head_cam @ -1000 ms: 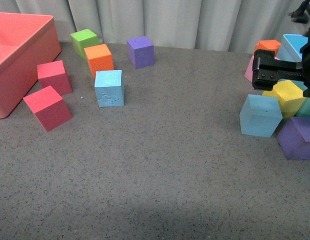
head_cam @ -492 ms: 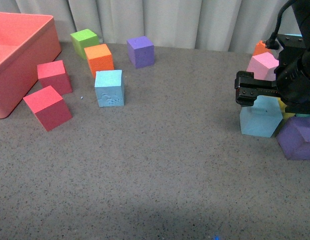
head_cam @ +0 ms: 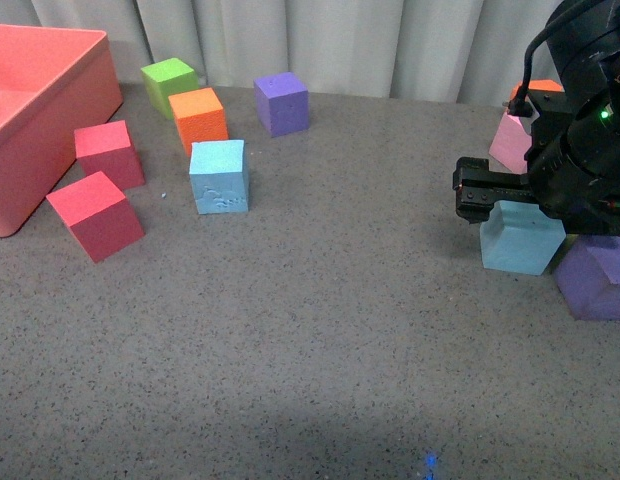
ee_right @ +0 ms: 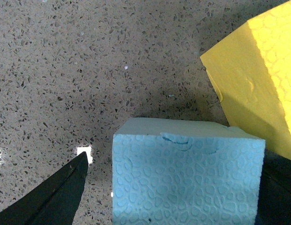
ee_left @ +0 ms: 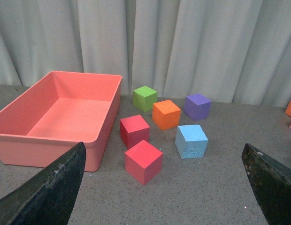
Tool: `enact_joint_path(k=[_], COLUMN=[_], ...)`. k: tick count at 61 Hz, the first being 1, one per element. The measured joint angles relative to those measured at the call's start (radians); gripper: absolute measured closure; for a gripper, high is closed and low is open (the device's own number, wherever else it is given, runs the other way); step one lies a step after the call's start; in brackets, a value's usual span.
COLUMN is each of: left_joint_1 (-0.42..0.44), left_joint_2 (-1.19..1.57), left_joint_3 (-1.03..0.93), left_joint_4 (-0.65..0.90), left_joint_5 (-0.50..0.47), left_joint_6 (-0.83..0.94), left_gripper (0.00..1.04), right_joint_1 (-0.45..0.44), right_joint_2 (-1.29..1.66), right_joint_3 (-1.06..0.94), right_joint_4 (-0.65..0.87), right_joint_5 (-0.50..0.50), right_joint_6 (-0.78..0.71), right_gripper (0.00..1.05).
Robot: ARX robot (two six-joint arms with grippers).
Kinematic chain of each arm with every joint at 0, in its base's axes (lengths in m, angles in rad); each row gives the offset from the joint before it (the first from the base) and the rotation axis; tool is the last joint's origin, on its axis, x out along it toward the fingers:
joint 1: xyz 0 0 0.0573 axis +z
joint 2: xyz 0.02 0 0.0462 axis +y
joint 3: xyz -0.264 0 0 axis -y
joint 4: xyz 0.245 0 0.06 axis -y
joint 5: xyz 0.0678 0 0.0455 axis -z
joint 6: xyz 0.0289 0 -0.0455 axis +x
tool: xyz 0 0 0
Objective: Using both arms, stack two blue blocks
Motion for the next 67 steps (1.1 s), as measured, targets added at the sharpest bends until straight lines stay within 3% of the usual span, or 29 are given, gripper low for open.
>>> enact_joint_path(k=[4,17,23,49,67], left_joint_1=[0.0,0.0,0.0,0.0,0.0], left_joint_2=[0.0,0.0,0.0,0.0,0.0], left_joint_3=[0.0,0.0,0.0,0.0,0.0], left_joint_4=[0.0,0.0,0.0,0.0,0.0], left_joint_5=[0.0,0.0,0.0,0.0,0.0], left_joint_6=[0.0,0.0,0.0,0.0,0.0], left_gripper=[0.07,0.07,0.07,0.07,0.07], right_joint_1=[0.001,0.003,0.002,0.008,0.116], right_joint_2=[0.008,0.032,0.032,0.0,0.015], right_joint_3=[0.01,0.04,0.042,0.042,0.197], right_joint_4=[-0.007,-0.045,-0.05,-0.039,-0.098], right_joint_5=[0.006,0.03,0.031,0.007,-0.055], right_joint_6=[-0.001,-0.003,-0.003,-0.01,-0.02], right_gripper=[0.13,0.46,0.54,0.59,0.59])
